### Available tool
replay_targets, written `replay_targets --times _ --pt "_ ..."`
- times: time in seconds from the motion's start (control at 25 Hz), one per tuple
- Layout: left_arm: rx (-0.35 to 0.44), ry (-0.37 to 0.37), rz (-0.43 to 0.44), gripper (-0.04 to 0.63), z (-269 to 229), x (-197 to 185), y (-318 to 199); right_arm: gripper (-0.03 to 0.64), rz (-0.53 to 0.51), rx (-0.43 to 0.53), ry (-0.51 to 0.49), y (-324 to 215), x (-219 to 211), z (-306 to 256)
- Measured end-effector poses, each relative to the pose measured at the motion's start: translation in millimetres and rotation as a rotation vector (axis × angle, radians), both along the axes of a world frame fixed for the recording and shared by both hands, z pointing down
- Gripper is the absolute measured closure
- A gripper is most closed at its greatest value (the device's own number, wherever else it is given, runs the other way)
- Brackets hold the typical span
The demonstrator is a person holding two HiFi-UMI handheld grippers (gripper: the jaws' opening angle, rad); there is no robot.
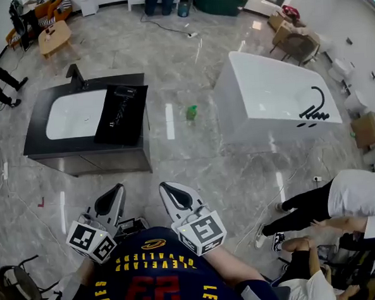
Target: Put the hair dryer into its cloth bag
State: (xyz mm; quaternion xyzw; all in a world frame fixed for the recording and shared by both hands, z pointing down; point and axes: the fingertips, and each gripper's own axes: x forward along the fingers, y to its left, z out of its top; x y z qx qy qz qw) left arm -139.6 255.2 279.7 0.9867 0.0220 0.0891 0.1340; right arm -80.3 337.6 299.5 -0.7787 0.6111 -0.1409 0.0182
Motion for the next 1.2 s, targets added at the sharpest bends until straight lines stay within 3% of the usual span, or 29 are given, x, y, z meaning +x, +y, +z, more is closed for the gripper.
replay_targets --times 0.4,0.88,1.2 --pt "-0.020 -0.017 -0.019 0.592 10.0 5.9 5.7 0.609 -0.003 0.003 -0.030 8.2 10.5 5.3" --pt "0.011 -0.031 -0.127 0.592 12.3 23.9 45.0 0.609 -0.116 0.004 -0.067 33.9 39.8 15.5" --pt "0.013 -0.100 -0.219 0.592 21.0 20.6 61.5 0.609 -0.213 0.000 -0.167 40.8 42.7 34.9"
